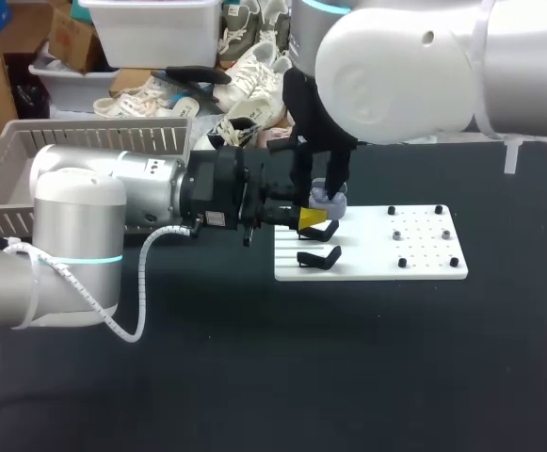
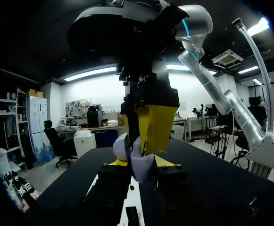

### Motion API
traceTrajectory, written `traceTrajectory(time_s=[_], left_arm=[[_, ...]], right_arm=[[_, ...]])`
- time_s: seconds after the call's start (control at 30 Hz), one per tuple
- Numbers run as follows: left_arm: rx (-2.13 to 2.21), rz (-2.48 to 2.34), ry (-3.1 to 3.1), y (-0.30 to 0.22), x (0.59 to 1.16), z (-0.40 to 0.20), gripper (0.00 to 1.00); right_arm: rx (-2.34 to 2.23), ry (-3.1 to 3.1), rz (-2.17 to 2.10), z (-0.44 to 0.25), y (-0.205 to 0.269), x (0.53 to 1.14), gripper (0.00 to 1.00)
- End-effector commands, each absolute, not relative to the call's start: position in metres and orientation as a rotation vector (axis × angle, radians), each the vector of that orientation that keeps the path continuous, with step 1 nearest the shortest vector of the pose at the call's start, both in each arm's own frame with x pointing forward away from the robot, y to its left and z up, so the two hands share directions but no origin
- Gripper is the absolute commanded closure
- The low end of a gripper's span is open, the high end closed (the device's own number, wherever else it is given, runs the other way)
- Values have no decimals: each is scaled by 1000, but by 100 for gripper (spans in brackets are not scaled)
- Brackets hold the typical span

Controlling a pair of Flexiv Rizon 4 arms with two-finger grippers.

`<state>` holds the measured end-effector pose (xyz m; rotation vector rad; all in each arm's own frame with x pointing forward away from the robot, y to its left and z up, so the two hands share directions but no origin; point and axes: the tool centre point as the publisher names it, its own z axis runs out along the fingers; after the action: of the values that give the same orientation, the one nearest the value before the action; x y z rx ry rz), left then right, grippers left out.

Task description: Pick up each earbud case from the left stands, insert the matching earbuds, close the lid, and place the case in the box.

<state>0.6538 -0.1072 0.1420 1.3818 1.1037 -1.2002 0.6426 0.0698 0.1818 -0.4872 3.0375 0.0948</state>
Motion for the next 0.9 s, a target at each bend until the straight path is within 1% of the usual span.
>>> traceTrajectory(time_s=[0.03,0.23,0.3,0.4,0.5,0.53,0.9], left_arm=[[1380,-1197,1103,-107,653,142,100],[1380,-1197,1103,-107,653,142,100],[1380,-1197,1103,-107,653,142,100],[1380,-1197,1103,-107,653,142,100],[1380,-1197,1103,-107,653,142,100],[1380,-1197,1103,-107,653,142,100],[1380,-1197,1103,-107,653,142,100]], right_arm=[[-485,3039,72,188,73,640,55],[-479,3005,60,204,74,627,51],[-467,2984,55,210,73,624,47],[-423,2969,36,217,66,627,38],[-341,2958,9,223,56,637,3],[-314,2958,-7,223,53,641,0],[-30,2972,-100,216,21,684,0]])
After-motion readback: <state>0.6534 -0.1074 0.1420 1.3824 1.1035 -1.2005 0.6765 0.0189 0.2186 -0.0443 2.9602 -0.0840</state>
